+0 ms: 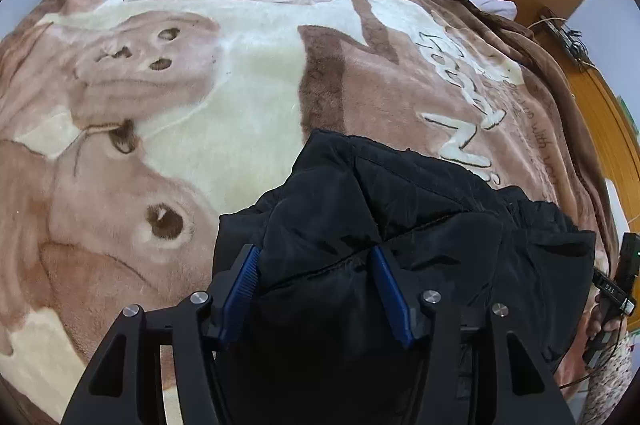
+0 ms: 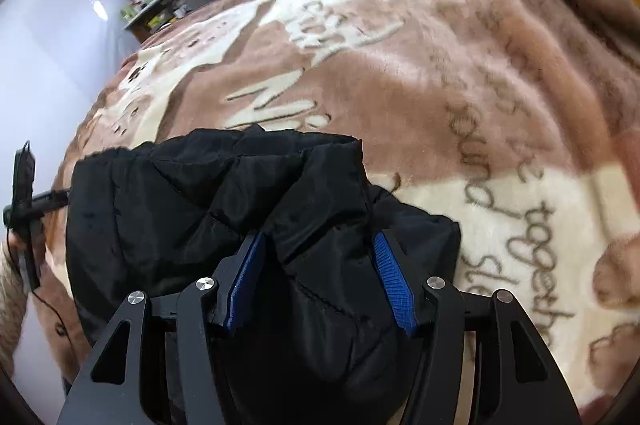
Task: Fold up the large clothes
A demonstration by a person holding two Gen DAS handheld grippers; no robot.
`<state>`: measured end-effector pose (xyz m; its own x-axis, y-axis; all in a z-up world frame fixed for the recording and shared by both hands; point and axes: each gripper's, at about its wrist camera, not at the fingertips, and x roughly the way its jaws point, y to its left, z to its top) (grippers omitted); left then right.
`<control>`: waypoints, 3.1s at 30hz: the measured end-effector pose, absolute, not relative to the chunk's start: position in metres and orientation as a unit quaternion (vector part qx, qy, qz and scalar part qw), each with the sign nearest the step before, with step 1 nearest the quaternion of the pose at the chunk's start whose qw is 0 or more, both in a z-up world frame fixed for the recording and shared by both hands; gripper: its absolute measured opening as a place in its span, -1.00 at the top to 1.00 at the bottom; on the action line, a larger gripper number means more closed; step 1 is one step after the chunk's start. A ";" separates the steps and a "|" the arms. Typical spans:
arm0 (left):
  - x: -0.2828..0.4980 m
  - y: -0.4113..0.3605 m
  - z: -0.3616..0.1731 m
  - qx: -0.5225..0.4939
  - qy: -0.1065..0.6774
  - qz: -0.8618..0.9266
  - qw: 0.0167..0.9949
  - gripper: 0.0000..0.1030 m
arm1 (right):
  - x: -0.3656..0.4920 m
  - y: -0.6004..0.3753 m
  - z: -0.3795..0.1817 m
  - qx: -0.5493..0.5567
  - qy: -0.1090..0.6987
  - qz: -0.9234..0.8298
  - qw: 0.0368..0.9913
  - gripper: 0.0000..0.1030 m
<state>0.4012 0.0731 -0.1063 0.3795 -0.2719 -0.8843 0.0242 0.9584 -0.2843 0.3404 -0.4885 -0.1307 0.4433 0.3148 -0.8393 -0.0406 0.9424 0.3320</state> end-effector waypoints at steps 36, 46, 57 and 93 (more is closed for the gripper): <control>0.339 0.015 -0.035 -0.057 0.454 -0.090 0.885 -0.55 | 0.274 -0.399 -0.036 0.022 0.390 0.022 0.920 -0.22; 0.361 -0.056 -0.120 0.022 0.539 -0.070 0.839 -0.58 | 0.321 -0.345 -0.141 -0.007 0.506 0.042 0.861 -0.22; 0.385 -0.062 -0.173 0.031 0.594 -0.067 0.801 -0.59 | 0.352 -0.338 -0.191 -0.036 0.579 0.009 0.815 -0.25; 0.365 0.002 -0.154 -0.021 0.572 -0.047 0.819 -0.55 | 0.314 -0.402 -0.178 0.000 0.561 -0.026 0.827 -0.27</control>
